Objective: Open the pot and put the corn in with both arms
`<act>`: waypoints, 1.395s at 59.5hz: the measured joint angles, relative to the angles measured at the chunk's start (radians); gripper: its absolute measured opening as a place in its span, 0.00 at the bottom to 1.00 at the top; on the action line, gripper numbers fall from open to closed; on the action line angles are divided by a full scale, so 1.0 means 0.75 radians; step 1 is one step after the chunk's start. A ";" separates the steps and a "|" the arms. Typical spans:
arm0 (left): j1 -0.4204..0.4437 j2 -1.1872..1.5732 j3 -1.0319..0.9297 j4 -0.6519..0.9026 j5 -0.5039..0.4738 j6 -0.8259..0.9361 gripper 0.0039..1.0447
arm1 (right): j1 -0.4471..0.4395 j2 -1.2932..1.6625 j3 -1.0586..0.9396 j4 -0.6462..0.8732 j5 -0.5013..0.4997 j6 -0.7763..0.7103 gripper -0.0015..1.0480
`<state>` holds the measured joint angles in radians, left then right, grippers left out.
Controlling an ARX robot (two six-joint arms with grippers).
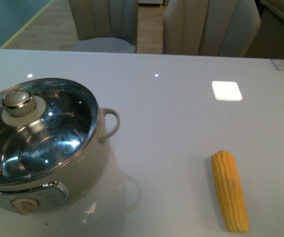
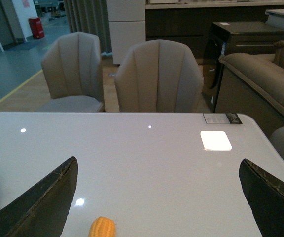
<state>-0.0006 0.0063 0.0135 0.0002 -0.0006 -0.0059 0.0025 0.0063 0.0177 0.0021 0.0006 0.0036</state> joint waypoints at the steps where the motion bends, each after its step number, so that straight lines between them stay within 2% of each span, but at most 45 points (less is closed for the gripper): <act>1: 0.000 0.000 0.000 0.000 0.000 0.000 0.94 | 0.000 0.000 -0.001 0.001 0.000 0.000 0.92; 57: 0.000 0.000 0.000 0.000 0.000 -0.001 0.94 | 0.000 0.000 -0.001 0.000 0.000 0.001 0.92; 59: 0.016 0.027 0.017 -0.053 0.057 -0.007 0.94 | 0.000 0.000 0.000 0.000 0.000 0.000 0.92; 61: 0.065 0.120 0.096 -0.249 0.210 -0.015 0.94 | 0.000 0.000 -0.001 0.000 0.003 0.001 0.92; 64: 0.102 0.283 0.194 -0.467 0.350 -0.019 0.94 | 0.000 0.000 -0.001 0.000 -0.003 0.000 0.92; 69: 0.087 0.415 0.233 -0.619 0.381 -0.027 0.94 | -0.001 -0.001 -0.001 0.000 -0.002 0.000 0.92; 75: 0.025 0.504 0.249 -0.570 0.352 -0.029 0.94 | -0.001 -0.001 -0.001 -0.001 0.001 0.000 0.92; 83: -0.079 0.795 0.290 -0.252 0.223 -0.031 0.94 | -0.001 -0.001 -0.001 -0.001 0.001 0.000 0.92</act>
<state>-0.0601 0.6025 0.2310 -0.1886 0.1665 -0.0292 0.0021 0.0055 0.0174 0.0017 0.0013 0.0036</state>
